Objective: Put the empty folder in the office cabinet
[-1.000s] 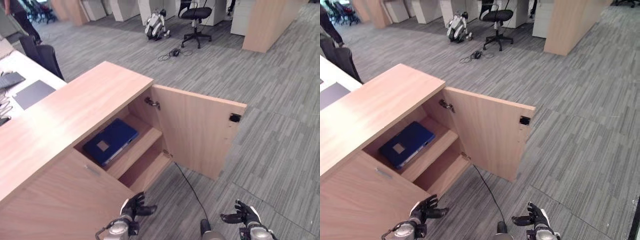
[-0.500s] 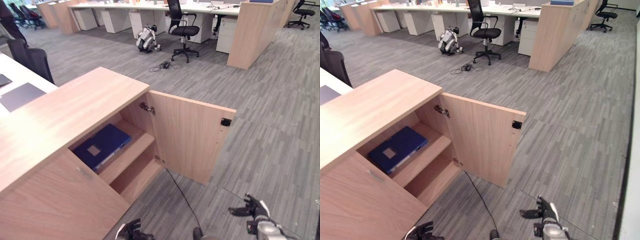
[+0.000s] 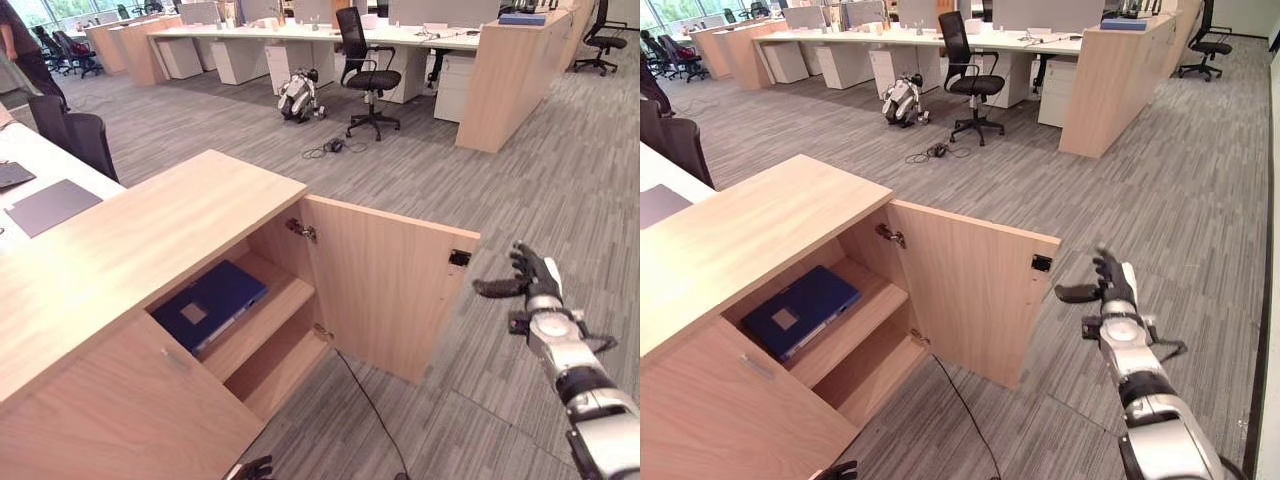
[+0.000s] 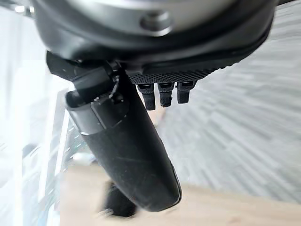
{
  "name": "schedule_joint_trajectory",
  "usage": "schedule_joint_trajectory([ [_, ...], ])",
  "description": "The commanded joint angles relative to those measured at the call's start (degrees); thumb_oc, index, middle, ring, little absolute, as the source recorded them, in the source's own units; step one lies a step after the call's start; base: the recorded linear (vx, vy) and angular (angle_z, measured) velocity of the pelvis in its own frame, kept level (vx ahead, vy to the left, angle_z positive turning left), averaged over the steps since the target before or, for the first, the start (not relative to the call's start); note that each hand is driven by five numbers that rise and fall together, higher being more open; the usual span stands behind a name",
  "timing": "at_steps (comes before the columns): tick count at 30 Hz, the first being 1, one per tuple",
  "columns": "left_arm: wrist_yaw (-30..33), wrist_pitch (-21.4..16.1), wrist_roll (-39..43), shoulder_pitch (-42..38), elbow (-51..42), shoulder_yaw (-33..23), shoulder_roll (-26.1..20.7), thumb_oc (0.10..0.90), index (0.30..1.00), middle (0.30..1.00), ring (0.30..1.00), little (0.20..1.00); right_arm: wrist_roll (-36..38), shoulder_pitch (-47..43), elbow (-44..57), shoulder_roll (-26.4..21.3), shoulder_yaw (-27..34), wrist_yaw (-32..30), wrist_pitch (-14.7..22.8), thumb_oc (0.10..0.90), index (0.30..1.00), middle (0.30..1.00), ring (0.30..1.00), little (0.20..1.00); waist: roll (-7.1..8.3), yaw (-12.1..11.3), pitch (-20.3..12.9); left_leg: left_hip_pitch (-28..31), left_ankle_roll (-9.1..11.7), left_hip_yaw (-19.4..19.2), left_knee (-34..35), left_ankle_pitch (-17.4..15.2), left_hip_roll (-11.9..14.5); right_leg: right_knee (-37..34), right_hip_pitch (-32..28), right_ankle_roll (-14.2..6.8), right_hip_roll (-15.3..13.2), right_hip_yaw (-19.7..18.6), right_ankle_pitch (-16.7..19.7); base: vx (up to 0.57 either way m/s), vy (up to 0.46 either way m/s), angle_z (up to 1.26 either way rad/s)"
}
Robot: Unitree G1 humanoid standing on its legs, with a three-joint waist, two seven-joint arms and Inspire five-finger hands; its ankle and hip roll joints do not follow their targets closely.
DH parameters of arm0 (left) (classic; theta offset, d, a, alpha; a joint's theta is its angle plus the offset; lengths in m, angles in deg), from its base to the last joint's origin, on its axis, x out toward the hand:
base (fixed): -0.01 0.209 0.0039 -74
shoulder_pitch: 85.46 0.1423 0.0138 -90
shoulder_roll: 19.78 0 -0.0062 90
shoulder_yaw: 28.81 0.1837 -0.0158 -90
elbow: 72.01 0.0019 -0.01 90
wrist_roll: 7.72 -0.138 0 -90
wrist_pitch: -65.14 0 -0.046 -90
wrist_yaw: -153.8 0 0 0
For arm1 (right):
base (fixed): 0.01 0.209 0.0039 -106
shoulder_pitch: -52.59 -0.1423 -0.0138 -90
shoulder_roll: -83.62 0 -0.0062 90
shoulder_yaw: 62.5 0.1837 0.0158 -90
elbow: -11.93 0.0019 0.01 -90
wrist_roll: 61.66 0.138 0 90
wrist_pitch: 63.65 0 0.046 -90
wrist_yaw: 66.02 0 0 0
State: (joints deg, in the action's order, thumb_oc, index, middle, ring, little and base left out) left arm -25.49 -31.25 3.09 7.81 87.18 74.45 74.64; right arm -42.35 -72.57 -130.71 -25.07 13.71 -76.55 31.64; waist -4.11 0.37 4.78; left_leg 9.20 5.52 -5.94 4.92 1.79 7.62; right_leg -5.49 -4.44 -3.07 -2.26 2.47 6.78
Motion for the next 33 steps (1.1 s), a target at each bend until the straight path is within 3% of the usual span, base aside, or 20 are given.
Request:
schedule_joint_trajectory([
  [1, 0.6, -1.3, -1.8, -2.3, 3.2, 3.2, -4.2, 0.800, 0.900, 0.900, 0.900, 0.900, 1.5, -10.1, -1.7, -0.8, -1.2, -0.4, 4.9, 0.800, 0.900, 0.900, 0.900, 0.900, 3.83, -1.8, -1.4, 0.3, 1.3, 0.0, 0.1, -2.8, 0.1, 0.9, -3.7, -5.7, -4.5, 2.4, -8.0, -0.01, 0.016, 0.10],
  [7, 1.2, -0.9, -1.9, -2.4, 3.7, 3.3, -4.3, 0.800, 0.900, 0.900, 0.900, 0.900, 1.9, -12.9, -0.1, 3.7, -4.1, 0.3, 4.5, 0.800, 0.900, 0.900, 0.900, 0.900, 4.08, -2.8, -1.2, -0.4, 1.3, 0.8, 0.1, -2.5, -0.1, 0.7, -3.9, -5.7, -4.7, 3.5, -8.0, 0.00, 0.014, 0.07],
  [12, 1.9, -0.6, -3.0, -2.2, 4.1, 2.7, -4.2, 0.800, 0.900, 0.900, 0.900, 0.900, 0.9, -9.6, 6.4, 8.0, -7.1, 1.6, 4.2, 0.800, 0.900, 0.900, 0.900, 0.900, 4.23, -3.3, -0.9, -1.2, 1.3, 1.6, 0.1, -2.2, -0.2, 0.7, -3.7, -5.6, -4.8, 4.3, -7.9, 0.00, 0.005, 0.02],
  [21, 2.1, -0.3, -5.1, -1.9, 3.9, 2.0, -4.1, 0.800, 0.900, 0.900, 0.900, 0.900, 0.7, -2.0, 14.8, 9.4, -9.0, 4.1, 4.5, 0.800, 0.900, 0.900, 0.900, 0.900, 4.27, -3.7, -0.3, -2.2, 1.5, 3.0, 0.1, -1.6, -0.1, 0.8, -3.6, -5.3, -4.8, 5.3, -8.2, 0.00, -0.003, 0.07],
  [28, 2.6, 0.1, -7.0, -3.2, 3.2, -1.7, -4.8, 0.800, 0.900, 0.900, 0.900, 0.900, 2.6, 18.1, 35.5, 5.7, -5.7, 11.1, 5.6, 0.800, 0.900, 0.900, 0.900, 0.900, 3.47, -3.5, 0.6, -5.2, 3.3, 8.2, 0.1, 0.4, 0.5, 1.3, -3.6, -4.2, -4.4, 8.5, -9.4, 0.00, -0.051, 0.33],
  [30, 2.6, 0.1, -7.0, -3.2, 3.2, -1.7, -4.8, 0.800, 0.900, 0.900, 0.900, 0.900, 2.6, 18.3, 35.6, 5.7, -5.7, 11.1, 5.6, 0.800, 0.900, 0.900, 0.900, 0.900, 3.43, -3.4, 0.5, -5.3, 3.4, 8.4, 0.1, 0.4, 0.5, 1.3, -3.6, -4.2, -4.4, 8.7, -9.5, -0.01, -0.051, 0.32],
  [32, 1.8, -0.9, -7.7, -4.0, 1.3, -2.1, -5.8, 0.800, 0.900, 0.900, 0.900, 0.900, 1.2, 21.7, 40.5, -0.3, -7.4, 16.3, 5.9, 0.800, 0.900, 0.900, 0.900, 0.900, 3.06, -4.6, 2.9, -8.6, 5.2, 11.1, -0.3, 3.3, 1.1, 1.2, -3.1, -4.1, -4.2, 11.7, -9.8, -0.13, -0.078, 0.35],
  [33, 1.8, -0.9, -7.8, -4.1, 1.3, -2.1, -5.8, 0.800, 0.900, 0.900, 0.900, 0.900, 1.3, 21.7, 40.5, -0.3, -7.3, 16.4, 5.9, 0.800, 0.900, 0.900, 0.900, 0.900, 3.02, -4.5, 2.9, -8.7, 5.3, 11.3, -0.3, 3.3, 1.1, 1.2, -3.0, -4.1, -4.2, 11.8, -9.8, -0.21, -0.061, 0.40],
])
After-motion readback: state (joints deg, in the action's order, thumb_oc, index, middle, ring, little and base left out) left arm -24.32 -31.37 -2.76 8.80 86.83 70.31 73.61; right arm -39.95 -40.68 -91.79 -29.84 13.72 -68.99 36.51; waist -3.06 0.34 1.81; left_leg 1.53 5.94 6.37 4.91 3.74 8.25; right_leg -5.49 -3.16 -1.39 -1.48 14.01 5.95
